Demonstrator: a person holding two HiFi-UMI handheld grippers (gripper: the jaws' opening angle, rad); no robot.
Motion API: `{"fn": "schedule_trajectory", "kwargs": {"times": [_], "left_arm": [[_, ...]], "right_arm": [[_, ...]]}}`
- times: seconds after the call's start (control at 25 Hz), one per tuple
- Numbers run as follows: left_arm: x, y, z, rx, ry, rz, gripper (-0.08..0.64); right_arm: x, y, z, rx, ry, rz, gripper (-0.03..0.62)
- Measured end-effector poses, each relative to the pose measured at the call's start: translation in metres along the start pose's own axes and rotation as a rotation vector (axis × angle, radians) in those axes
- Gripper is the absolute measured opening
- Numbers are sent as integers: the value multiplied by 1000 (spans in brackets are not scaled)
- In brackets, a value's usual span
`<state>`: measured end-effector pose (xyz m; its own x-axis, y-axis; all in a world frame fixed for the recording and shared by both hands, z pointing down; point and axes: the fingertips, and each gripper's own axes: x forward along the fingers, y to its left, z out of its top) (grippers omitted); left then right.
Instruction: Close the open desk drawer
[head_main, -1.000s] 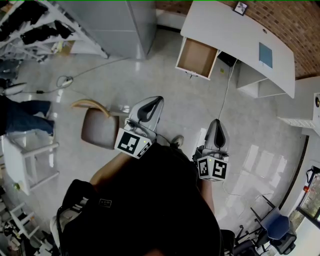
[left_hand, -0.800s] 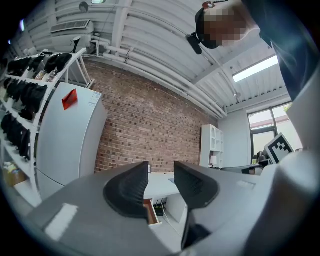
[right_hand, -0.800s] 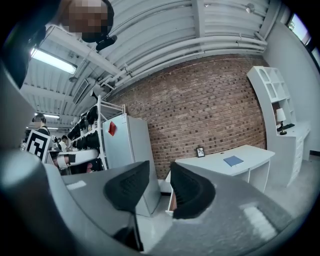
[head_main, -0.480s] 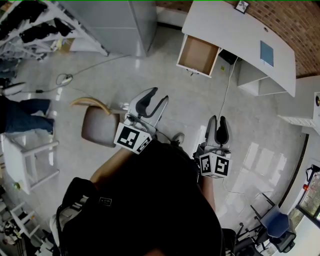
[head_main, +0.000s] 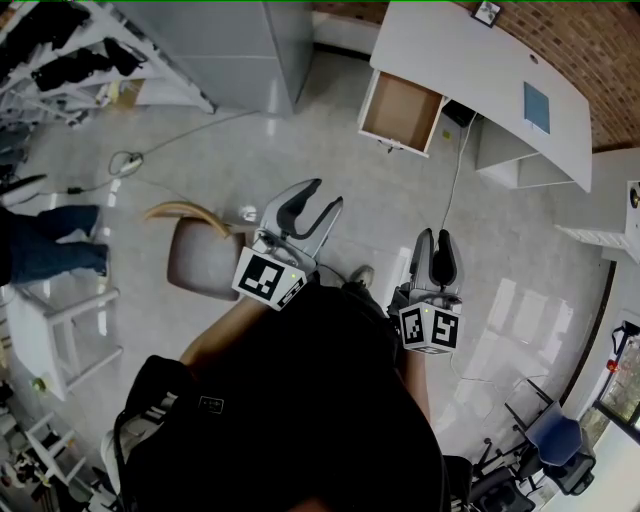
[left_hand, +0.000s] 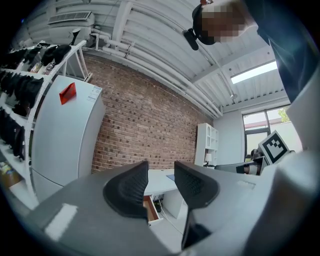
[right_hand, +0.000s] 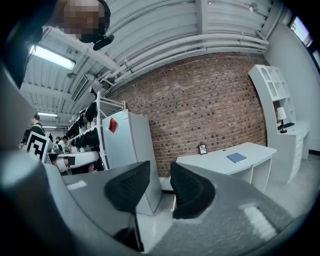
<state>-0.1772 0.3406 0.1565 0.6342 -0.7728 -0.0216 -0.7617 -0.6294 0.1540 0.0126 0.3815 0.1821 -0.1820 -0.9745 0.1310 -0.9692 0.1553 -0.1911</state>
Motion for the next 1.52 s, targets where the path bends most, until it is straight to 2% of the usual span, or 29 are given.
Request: {"fn": "schedule_trajectory", "kwargs": {"times": [0.36,0.44,0.56,0.76,1.0,1.16,1.32,1.52], "left_arm": [[-6,18,-8,0,13,-107,175],[-3,22,-8,-5,-4,-117,175],[5,27,-15,-9,34,-110,181],[28,29,-17,-8,10,-106,184],[75,38,-28,-14,67,-62,189],[119,37,-32,9,81,-54,189],[163,34,-25,44,60,-54,195],[204,28,-26,71,90,-29,204]], "right_arm": [[19,28,-2,-21,1,-43,127],[22,29,-2,-36,7,-48,128],[30,21,-2,-34,11,-54,127],[51,5,-4,-31,19,-28,127],[96,-29,-5,-48,47,22,129],[129,-61,2,-48,66,55,129],[161,-90,10,-61,94,103,132],[195,-121,14,-90,131,174,135]]}}
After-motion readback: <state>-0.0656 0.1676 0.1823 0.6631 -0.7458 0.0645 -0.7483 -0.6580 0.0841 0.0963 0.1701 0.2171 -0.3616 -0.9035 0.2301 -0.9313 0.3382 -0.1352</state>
